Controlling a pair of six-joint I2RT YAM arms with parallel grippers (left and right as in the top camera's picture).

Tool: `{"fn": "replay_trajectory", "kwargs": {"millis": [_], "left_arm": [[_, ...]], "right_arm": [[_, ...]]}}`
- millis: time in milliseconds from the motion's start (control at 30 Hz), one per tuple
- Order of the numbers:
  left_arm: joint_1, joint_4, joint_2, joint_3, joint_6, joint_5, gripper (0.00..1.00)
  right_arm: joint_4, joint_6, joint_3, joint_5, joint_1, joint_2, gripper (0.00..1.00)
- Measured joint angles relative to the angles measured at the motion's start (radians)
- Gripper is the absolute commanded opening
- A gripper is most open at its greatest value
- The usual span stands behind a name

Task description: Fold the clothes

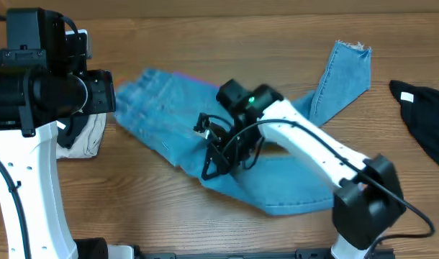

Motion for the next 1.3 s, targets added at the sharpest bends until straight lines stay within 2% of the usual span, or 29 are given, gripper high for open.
{"fn": "replay_trajectory", "kwargs": {"millis": [67, 200, 367, 433, 533, 700, 767, 867, 1000, 1100, 1167, 1200, 1233, 1300], "left_arm": [[0.0, 0.006, 0.0, 0.0, 0.0, 0.0, 0.66], [0.0, 0.011, 0.0, 0.0, -0.003, 0.0, 0.71], [0.0, -0.006, 0.002, -0.007, 0.009, 0.0, 0.67], [0.0, 0.0, 0.001, -0.061, 0.01, 0.001, 0.64], [0.0, 0.103, 0.003, -0.237, 0.012, 0.029, 0.64], [-0.01, 0.333, 0.022, -0.519, 0.012, 0.129, 0.66], [-0.031, 0.397, 0.024, -0.608, 0.012, 0.156, 0.69], [-0.064, 0.46, 0.024, -0.695, 0.012, 0.179, 0.69], [-0.118, 0.575, 0.024, -0.823, 0.012, 0.191, 0.7], [-0.151, 0.663, 0.024, -0.885, 0.016, 0.193, 0.89], [-0.168, 0.75, 0.024, -0.93, 0.014, 0.196, 0.93], [-0.171, 0.8, 0.024, -0.957, 0.018, 0.196, 0.92], [-0.171, 0.853, 0.024, -0.983, 0.02, 0.196, 0.87], [-0.171, 0.949, 0.035, -1.042, 0.023, 0.189, 0.87]], "right_arm": [[-0.103, -0.092, 0.087, -0.016, -0.023, -0.017, 0.04], [-0.142, -0.171, 0.116, -0.048, -0.08, -0.029, 0.04], [-0.127, -0.196, 0.116, -0.052, -0.15, -0.029, 0.04], [-0.116, -0.196, 0.116, -0.056, -0.198, -0.029, 0.04], [-0.029, -0.158, 0.116, -0.06, -0.262, -0.029, 0.04], [0.249, -0.042, 0.116, -0.023, -0.348, -0.029, 0.04], [0.383, 0.044, 0.116, 0.084, -0.387, -0.029, 0.04], [0.472, 0.119, 0.116, 0.209, -0.441, -0.028, 0.04], [0.533, 0.225, 0.117, 0.353, -0.502, 0.019, 0.04], [0.525, 0.26, 0.117, 0.368, -0.519, 0.086, 0.04], [0.525, 0.267, 0.117, 0.346, -0.518, 0.101, 0.04], [0.526, 0.269, 0.117, 0.325, -0.517, 0.101, 0.04], [0.527, 0.27, 0.117, 0.307, -0.517, 0.1, 0.04], [0.526, 0.273, 0.117, 0.287, -0.517, 0.1, 0.04]]}}
